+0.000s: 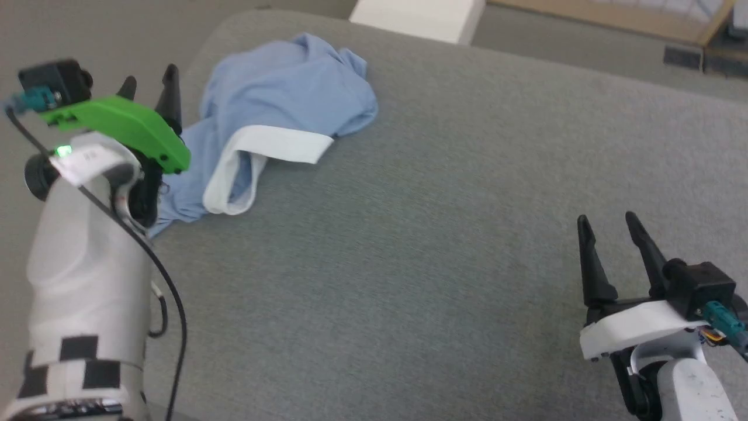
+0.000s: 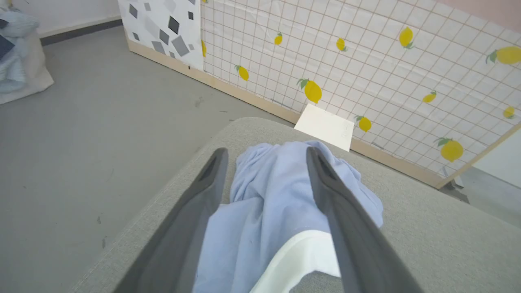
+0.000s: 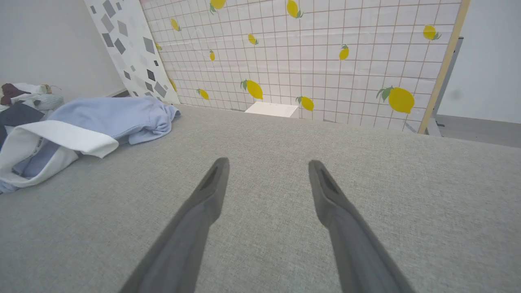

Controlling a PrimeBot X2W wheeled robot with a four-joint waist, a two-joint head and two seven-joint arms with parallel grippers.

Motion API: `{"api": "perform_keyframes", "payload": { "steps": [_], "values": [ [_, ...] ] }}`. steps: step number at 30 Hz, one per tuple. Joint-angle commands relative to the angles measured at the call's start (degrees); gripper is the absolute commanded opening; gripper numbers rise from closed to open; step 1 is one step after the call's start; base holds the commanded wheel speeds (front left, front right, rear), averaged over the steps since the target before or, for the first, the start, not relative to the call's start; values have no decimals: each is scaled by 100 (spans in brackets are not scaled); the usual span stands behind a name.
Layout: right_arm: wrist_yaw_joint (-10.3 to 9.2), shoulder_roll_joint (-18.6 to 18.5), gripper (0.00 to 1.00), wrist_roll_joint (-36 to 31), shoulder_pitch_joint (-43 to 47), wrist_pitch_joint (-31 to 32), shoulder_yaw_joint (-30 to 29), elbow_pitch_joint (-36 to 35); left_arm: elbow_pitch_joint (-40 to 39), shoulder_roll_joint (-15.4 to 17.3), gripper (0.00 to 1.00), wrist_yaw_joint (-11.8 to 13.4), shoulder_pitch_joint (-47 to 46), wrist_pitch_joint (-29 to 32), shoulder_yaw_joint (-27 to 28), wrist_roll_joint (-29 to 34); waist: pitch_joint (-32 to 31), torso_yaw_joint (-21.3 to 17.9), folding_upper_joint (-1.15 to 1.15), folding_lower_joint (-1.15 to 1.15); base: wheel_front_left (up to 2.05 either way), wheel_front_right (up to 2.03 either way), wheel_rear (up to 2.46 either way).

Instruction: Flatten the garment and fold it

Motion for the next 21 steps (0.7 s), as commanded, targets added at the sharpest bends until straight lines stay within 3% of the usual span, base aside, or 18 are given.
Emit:
{"api": "perform_keyframes", "payload": {
  "steps": [1, 4, 10, 21],
  "values": [
    [35, -3, 100, -46, -100, 28, -21, -67, 146, 80, 100, -45, -201, 212, -9, -69, 632, -561, 0, 0, 0, 0, 0],
    [35, -3, 100, -64, -157, 54, -36, -159, 450, 231, 100, -38, -512, 784, -26, -158, 853, -755, 0, 0, 0, 0, 0],
    [35, -3, 100, -84, -183, 73, -174, -346, 873, 465, 100, 216, -978, 1940, -131, -147, 1229, -993, 0, 0, 0, 0, 0],
    [35, -3, 100, -79, -150, 86, -262, -590, 1168, 738, 100, 1152, -1160, 4190, -475, 151, 1609, -1020, 0, 0, 0, 0, 0]
  ]
}}
